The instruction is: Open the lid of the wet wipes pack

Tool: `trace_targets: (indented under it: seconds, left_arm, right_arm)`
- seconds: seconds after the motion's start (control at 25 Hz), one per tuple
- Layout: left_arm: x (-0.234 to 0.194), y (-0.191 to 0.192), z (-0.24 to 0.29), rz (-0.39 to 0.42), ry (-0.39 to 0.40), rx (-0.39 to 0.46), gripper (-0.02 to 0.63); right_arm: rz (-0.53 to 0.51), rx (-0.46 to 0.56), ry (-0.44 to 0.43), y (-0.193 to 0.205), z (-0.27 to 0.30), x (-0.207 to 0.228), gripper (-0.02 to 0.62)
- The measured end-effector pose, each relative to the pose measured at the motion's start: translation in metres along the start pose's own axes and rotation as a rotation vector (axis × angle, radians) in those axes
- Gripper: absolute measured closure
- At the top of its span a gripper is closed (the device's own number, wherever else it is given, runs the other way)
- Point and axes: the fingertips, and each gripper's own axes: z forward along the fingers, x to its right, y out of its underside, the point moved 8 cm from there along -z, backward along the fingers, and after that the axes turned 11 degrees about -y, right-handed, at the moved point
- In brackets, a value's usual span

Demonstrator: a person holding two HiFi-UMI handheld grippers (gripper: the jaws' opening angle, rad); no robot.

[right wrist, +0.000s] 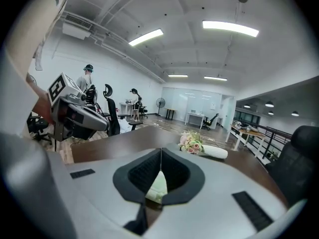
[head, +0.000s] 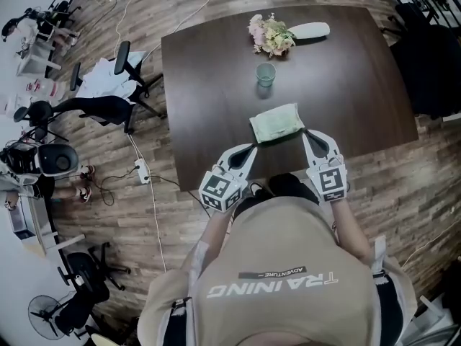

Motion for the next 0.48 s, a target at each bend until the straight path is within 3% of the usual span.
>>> trace_targets:
  seconds: [0.28,0.48]
  left_arm:
    - [0.003,-0.005,0.042,0.005,-0.013,-0.065,0.597]
    - [-0.002,-0.002,0.071,0.041,-0.037,-0.103,0.597]
  right_arm:
    - [0.003,-0.066,-0.184,0.018,0.035,0.029,0.58]
    - [-0.087,-0.108,-0.276,0.033,0.058,0.038,0.58]
